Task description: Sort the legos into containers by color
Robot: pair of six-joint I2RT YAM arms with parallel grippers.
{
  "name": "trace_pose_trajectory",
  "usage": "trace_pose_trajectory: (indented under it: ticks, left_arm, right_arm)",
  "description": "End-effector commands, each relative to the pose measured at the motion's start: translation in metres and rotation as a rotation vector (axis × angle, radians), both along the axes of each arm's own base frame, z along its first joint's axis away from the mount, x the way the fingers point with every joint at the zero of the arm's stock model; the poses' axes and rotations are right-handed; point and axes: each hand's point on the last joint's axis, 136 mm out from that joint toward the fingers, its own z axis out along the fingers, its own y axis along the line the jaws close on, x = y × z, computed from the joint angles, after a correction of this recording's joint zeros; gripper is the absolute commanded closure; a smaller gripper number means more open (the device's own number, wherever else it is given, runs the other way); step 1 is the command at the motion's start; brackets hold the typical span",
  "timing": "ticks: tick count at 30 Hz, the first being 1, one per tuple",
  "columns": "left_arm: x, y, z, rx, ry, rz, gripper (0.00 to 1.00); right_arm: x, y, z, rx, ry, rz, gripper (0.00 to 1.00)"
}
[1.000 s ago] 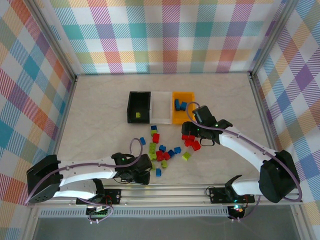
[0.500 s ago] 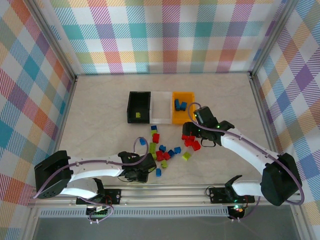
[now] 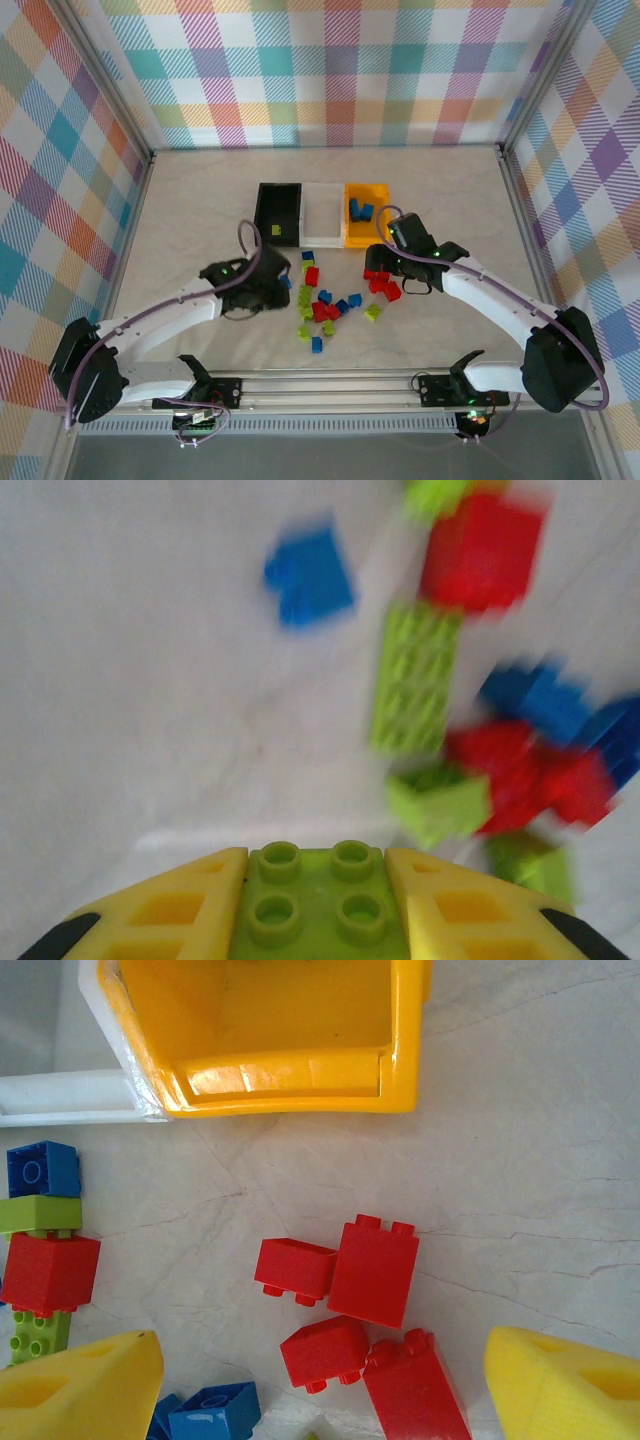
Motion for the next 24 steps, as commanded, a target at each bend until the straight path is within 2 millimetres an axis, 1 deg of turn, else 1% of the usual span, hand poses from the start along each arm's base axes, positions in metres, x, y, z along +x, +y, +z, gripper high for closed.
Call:
trace_pose_trajectory:
  ticks: [1, 3, 6, 7, 10, 12, 15, 18, 21, 22, 24]
  left_arm:
    - [0.054, 0.006, 0.035, 0.018, -0.133, 0.018, 0.65]
    - [0.088, 0.009, 0.043, 0.034, -0.166, 0.062, 0.65]
    - [0.134, 0.014, 0.044, 0.086, -0.176, 0.104, 0.66]
    - [0.148, 0.015, 0.042, 0.108, -0.174, 0.113, 0.66]
    - [0.183, 0.019, 0.034, 0.161, -0.169, 0.147, 0.67]
    - [0.200, 0.021, 0.026, 0.176, -0.156, 0.173, 0.67]
    - [0.220, 0.022, 0.014, 0.190, -0.130, 0.202, 0.66]
    - [0.231, 0.017, 0.006, 0.191, -0.112, 0.204, 0.61]
    - [0.234, 0.012, 0.008, 0.170, -0.116, 0.203, 0.43]
    - [0.234, 0.010, 0.012, 0.154, -0.122, 0.203, 0.37]
    - [0.233, 0.006, 0.021, 0.128, -0.137, 0.197, 0.30]
  right_arm:
    - [0.002, -0.004, 0.001, 0.003, -0.013, -0.020, 0.16]
    - [0.002, -0.004, -0.001, 0.002, -0.007, -0.020, 0.16]
    - [0.001, -0.005, -0.001, 0.003, -0.004, -0.020, 0.16]
    - [0.001, -0.005, -0.001, 0.001, -0.004, -0.021, 0.16]
    - [0.000, -0.006, -0.001, -0.001, -0.002, -0.017, 0.16]
    - [-0.001, -0.007, 0.000, -0.002, -0.001, -0.018, 0.16]
    - [-0.002, -0.007, 0.002, 0.004, -0.004, -0.016, 0.16]
    - [-0.004, -0.008, 0.001, 0.004, -0.001, -0.012, 0.16]
    - [-0.006, -0.009, 0.001, 0.001, 0.002, -0.010, 0.15]
    - [-0.007, -0.010, 0.001, 0.000, 0.003, -0.009, 0.15]
    - [-0.008, -0.010, 0.001, 0.001, 0.004, -0.009, 0.15]
